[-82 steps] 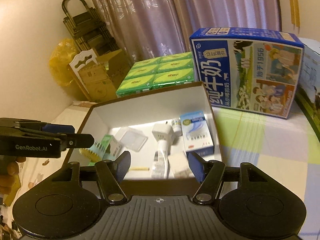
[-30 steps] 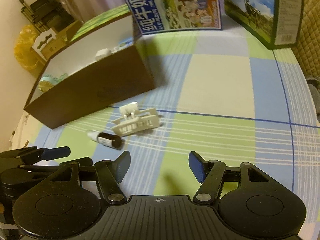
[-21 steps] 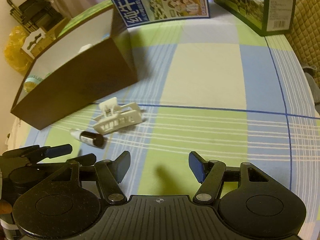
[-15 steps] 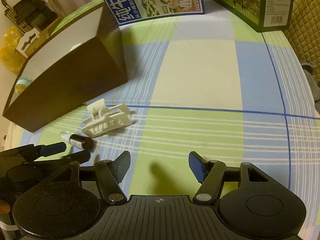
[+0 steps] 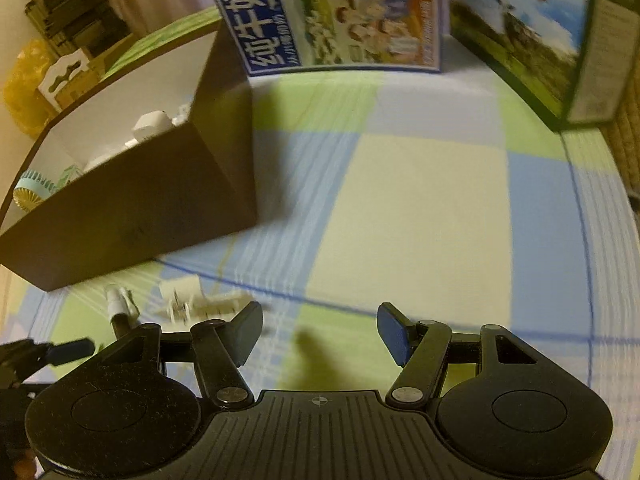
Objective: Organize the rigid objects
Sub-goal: 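Grasp the brown spray bottle with the left gripper while the right gripper grasps the white clip holder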
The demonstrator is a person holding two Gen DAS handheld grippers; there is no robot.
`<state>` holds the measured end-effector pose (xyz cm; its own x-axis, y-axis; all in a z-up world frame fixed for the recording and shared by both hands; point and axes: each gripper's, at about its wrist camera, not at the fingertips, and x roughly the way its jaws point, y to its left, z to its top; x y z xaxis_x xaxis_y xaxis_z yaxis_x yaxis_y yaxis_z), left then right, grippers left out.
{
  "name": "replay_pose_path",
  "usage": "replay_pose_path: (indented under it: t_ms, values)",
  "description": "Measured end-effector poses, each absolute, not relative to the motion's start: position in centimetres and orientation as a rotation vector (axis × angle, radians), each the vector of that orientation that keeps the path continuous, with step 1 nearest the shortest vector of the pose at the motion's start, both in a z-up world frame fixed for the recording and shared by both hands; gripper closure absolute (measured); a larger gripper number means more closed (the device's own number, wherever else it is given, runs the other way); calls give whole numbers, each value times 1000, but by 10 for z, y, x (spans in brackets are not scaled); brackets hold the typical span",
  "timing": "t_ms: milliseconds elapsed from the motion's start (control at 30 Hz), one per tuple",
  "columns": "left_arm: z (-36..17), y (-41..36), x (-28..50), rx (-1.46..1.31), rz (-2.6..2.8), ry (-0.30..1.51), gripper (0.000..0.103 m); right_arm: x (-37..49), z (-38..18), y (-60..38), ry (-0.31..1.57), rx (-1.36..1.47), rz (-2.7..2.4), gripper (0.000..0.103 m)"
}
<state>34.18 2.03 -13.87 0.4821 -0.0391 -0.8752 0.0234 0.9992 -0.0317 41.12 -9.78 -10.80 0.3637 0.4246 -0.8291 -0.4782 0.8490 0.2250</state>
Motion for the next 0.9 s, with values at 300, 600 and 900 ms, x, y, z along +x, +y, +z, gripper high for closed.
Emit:
replay_pose_path:
  t_ms: [300,600,900]
  values:
    - [-139,36,336,-30,-1,1071,43,432,-130,-74,1091,-41,671,81]
    - [-138,46,331,-39,3,1074,43,395,-136,-87,1179,-32,752,82]
    - [-135,53,326,-49,13,1067,43,359,-116,-80,1088,-243,889,73]
